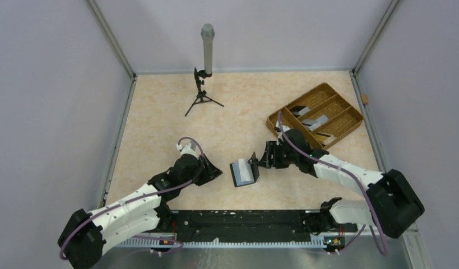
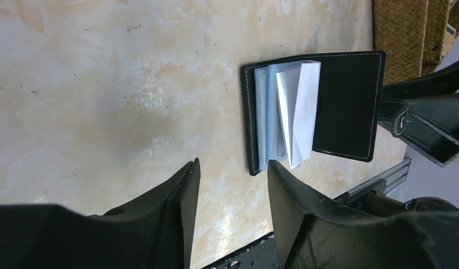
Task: Put the credit cards into the card holder
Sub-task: Close the card holder at the center of the board.
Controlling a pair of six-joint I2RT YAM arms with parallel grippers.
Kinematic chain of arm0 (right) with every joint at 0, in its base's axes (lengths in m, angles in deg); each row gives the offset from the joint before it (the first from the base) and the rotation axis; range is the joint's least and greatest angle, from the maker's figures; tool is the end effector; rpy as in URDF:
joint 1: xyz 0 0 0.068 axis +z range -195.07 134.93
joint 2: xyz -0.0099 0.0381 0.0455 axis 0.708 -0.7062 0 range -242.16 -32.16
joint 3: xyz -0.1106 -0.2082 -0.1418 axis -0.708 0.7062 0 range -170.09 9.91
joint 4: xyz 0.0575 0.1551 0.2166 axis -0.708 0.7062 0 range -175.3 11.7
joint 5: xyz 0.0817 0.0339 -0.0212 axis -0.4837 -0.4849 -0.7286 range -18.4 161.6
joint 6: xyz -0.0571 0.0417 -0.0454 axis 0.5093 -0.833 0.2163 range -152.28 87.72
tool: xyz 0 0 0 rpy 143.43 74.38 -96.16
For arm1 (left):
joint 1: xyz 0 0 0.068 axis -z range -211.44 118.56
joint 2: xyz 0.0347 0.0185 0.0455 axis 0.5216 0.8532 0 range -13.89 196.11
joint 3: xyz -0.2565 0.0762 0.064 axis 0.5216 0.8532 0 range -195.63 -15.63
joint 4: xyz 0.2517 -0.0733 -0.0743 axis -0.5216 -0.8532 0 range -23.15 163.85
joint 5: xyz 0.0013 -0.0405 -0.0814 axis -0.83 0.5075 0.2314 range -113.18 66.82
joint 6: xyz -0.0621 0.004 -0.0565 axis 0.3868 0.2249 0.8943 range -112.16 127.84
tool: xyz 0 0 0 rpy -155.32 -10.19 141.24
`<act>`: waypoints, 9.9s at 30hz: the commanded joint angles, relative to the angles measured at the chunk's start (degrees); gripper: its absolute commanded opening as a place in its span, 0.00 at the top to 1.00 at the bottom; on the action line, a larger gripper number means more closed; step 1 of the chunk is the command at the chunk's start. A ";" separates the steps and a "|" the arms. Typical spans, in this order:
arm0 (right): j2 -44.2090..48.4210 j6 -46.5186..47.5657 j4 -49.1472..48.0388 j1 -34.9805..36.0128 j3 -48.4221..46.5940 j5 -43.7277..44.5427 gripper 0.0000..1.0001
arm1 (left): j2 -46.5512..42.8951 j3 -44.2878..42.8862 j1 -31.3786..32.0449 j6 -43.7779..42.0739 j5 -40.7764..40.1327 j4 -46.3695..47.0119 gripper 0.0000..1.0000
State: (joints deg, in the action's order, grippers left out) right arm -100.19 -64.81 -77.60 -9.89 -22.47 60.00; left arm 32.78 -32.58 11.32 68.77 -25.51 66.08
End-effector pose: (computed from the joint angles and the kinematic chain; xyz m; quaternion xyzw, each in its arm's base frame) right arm 0.2123 0.1679 0.1593 -0.0611 0.9124 0.2965 0.2755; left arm 0.1540 -0.1384 0.1422 -0.1504 0.8840 -0.3365 0.2876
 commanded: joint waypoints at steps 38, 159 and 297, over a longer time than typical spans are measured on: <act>-14.08 -13.13 -31.68 6.48 11.40 -11.09 0.38 | 38.45 -18.05 0.57 -14.54 6.63 3.71 0.55; 2.69 -4.65 -18.30 5.91 -0.35 -12.18 0.74 | 8.46 -5.21 -6.97 -5.16 24.12 36.18 1.00; -4.18 10.00 -12.24 13.21 -2.19 -7.53 1.00 | 21.32 -0.59 -4.33 3.14 25.27 28.21 1.00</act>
State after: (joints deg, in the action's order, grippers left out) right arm -101.54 -55.79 -86.32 0.71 -23.89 49.01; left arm 49.24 -34.66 6.16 71.35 2.84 87.77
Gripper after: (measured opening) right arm 0.006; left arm 0.163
